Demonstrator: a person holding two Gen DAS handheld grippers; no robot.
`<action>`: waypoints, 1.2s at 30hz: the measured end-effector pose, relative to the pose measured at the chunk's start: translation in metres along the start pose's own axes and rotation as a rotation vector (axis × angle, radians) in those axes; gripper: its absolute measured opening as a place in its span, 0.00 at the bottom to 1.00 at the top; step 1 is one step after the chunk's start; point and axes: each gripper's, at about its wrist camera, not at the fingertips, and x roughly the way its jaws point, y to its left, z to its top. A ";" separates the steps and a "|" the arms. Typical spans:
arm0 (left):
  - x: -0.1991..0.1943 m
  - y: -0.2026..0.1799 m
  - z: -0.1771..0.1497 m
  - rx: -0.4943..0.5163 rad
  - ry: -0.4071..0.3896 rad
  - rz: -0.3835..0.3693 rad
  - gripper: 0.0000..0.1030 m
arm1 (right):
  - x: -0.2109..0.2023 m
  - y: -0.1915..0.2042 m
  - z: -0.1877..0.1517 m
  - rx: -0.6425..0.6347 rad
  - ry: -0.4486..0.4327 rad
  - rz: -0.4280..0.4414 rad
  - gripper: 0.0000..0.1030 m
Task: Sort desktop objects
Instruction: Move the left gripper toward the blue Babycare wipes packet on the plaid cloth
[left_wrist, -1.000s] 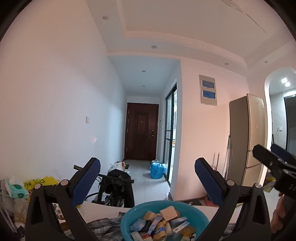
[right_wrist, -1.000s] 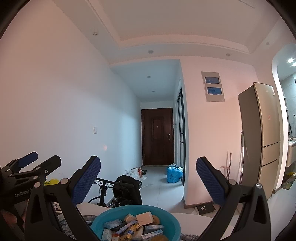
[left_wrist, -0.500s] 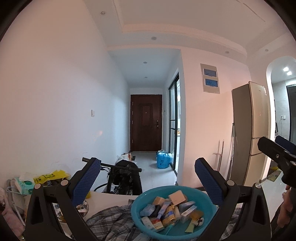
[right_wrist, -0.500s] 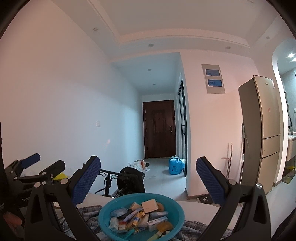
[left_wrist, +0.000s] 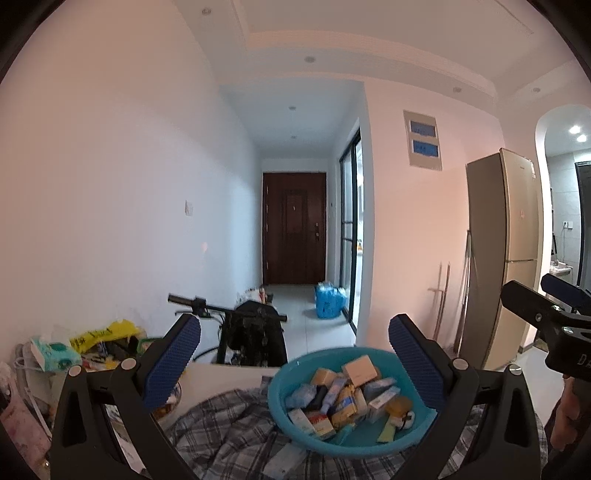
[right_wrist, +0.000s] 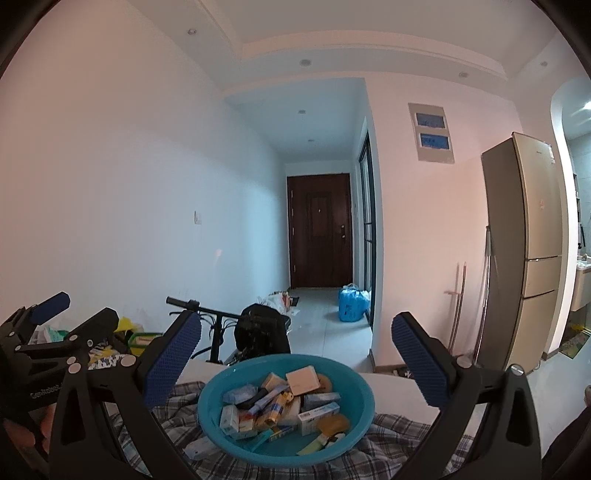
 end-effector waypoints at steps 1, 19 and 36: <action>0.003 0.000 -0.003 -0.002 0.014 -0.005 1.00 | 0.002 0.001 -0.003 -0.002 0.009 0.001 1.00; 0.044 -0.003 -0.063 -0.021 0.240 -0.059 1.00 | 0.044 0.007 -0.061 0.006 0.214 0.028 1.00; 0.074 0.007 -0.122 -0.073 0.419 -0.042 1.00 | 0.070 0.006 -0.106 0.037 0.384 0.038 1.00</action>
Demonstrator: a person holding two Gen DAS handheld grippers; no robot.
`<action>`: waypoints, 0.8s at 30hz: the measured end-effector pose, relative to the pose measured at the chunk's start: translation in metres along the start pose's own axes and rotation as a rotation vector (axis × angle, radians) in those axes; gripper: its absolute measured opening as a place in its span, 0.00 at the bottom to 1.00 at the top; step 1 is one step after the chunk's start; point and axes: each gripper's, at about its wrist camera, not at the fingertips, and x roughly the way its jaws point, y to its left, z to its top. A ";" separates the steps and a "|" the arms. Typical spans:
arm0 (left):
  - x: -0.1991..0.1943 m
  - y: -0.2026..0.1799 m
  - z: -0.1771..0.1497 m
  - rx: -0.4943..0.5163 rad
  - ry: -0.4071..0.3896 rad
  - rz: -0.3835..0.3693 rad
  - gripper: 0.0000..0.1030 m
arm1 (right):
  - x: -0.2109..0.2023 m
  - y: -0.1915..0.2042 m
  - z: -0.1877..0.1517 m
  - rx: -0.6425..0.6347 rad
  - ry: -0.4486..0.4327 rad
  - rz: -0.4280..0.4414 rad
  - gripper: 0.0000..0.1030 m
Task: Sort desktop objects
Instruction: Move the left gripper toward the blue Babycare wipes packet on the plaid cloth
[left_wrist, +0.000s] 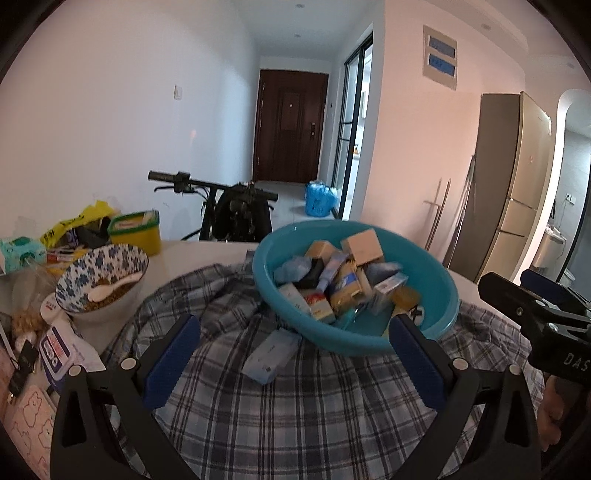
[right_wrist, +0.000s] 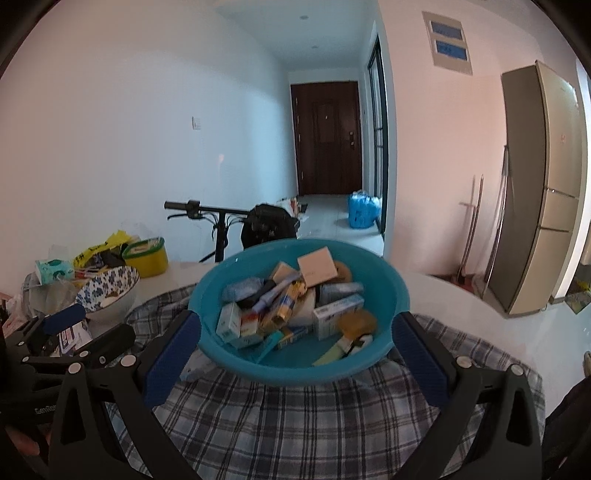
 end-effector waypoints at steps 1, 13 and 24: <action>0.004 0.000 -0.003 0.002 0.014 -0.004 1.00 | 0.002 0.001 -0.002 0.002 0.009 0.002 1.00; 0.039 0.006 -0.032 -0.003 0.141 -0.001 1.00 | 0.033 0.007 -0.028 -0.004 0.124 0.015 1.00; 0.067 0.011 -0.044 0.076 0.231 -0.057 1.00 | 0.056 0.013 -0.045 -0.025 0.215 0.030 1.00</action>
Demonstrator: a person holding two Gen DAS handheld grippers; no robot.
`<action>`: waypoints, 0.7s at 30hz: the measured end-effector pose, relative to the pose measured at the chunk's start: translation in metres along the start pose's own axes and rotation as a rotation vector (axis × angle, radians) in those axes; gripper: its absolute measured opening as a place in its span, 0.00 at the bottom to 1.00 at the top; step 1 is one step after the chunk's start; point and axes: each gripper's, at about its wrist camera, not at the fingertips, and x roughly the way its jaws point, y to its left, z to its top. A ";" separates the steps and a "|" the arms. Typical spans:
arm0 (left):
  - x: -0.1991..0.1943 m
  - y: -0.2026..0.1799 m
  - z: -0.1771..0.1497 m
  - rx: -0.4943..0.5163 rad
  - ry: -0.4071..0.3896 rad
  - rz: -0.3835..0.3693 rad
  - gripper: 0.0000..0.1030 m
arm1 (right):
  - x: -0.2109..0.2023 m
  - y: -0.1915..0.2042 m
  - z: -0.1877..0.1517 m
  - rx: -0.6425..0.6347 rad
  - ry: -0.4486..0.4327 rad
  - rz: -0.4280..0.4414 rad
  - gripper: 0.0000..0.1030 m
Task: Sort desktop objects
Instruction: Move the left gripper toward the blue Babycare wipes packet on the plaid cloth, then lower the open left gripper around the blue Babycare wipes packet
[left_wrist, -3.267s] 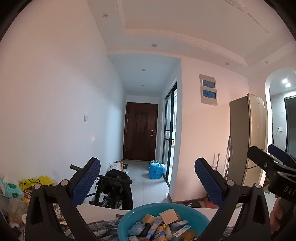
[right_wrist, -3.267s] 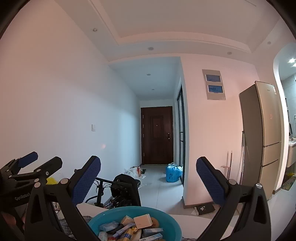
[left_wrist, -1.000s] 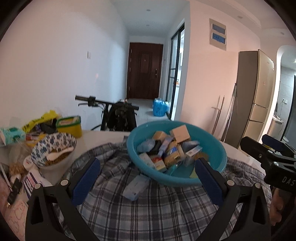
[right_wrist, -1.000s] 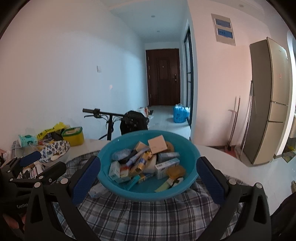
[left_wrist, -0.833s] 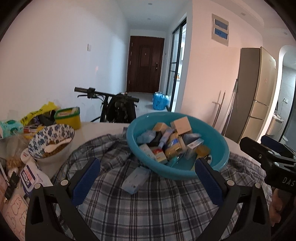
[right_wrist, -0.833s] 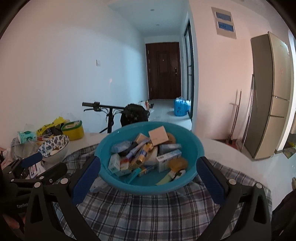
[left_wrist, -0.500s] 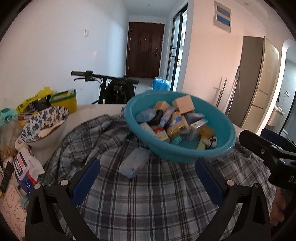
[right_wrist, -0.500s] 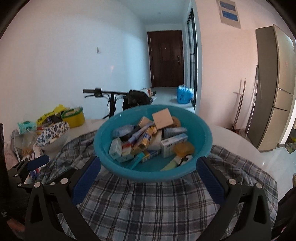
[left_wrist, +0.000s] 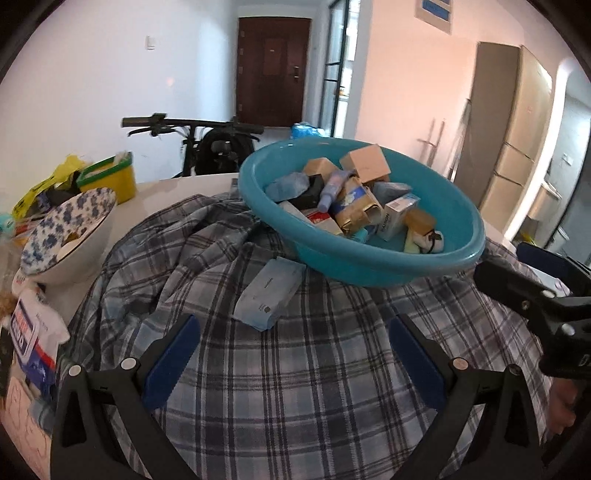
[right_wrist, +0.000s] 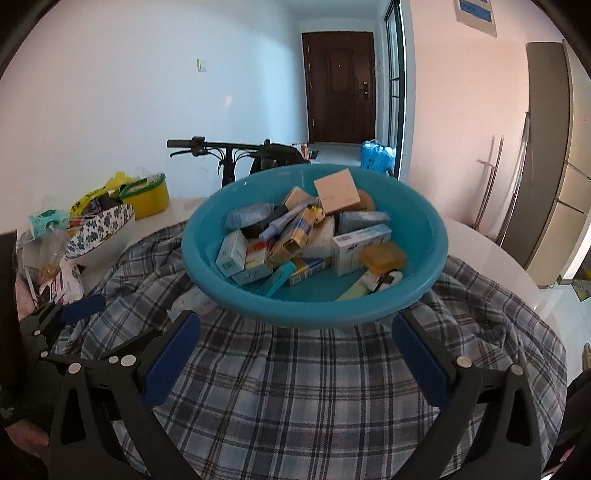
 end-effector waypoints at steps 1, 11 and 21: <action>0.002 0.000 0.001 0.015 0.005 -0.012 1.00 | 0.001 0.000 -0.001 0.001 0.005 0.001 1.00; 0.049 0.026 0.005 -0.041 0.144 -0.165 0.87 | 0.009 -0.006 -0.003 0.015 0.031 0.006 1.00; 0.081 0.031 0.008 -0.043 0.187 -0.132 0.73 | 0.021 -0.006 -0.003 0.001 0.052 -0.014 1.00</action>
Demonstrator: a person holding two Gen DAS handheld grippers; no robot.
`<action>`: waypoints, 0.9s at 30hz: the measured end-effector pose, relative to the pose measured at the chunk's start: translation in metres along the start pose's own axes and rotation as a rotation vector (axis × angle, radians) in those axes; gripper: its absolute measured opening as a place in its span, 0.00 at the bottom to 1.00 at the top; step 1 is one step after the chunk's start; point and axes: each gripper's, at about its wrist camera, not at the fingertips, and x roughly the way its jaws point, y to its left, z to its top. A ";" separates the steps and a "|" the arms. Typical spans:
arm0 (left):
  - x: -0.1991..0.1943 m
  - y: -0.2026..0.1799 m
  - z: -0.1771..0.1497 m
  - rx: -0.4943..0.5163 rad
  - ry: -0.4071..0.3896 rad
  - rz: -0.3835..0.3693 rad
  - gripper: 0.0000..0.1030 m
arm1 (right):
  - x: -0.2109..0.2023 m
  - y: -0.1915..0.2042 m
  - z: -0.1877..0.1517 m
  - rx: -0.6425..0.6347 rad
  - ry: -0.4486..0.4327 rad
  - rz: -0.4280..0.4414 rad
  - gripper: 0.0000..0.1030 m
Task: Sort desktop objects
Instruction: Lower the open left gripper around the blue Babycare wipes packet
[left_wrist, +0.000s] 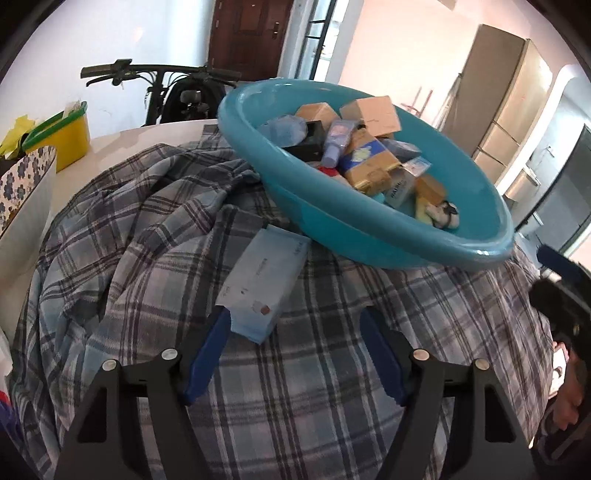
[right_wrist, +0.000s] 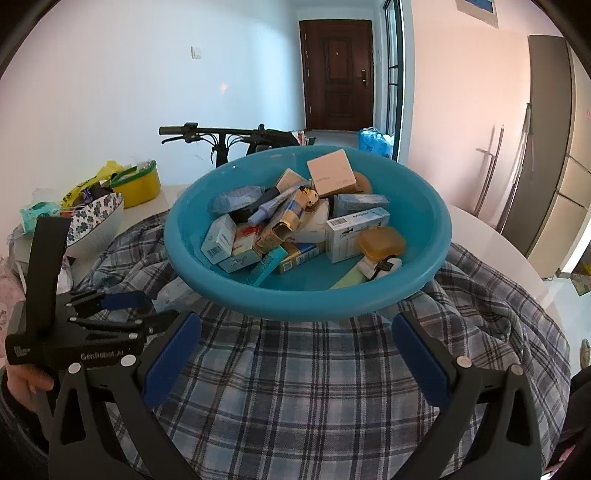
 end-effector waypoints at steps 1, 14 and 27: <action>0.002 0.002 0.002 -0.006 0.000 0.004 0.73 | 0.002 0.001 -0.001 -0.003 0.005 0.000 1.00; 0.026 0.013 0.008 -0.014 0.028 0.016 0.73 | 0.017 0.007 -0.006 -0.026 0.035 0.010 0.99; 0.038 0.023 0.013 -0.041 0.033 0.009 0.67 | 0.019 0.008 -0.007 -0.040 0.044 0.006 0.99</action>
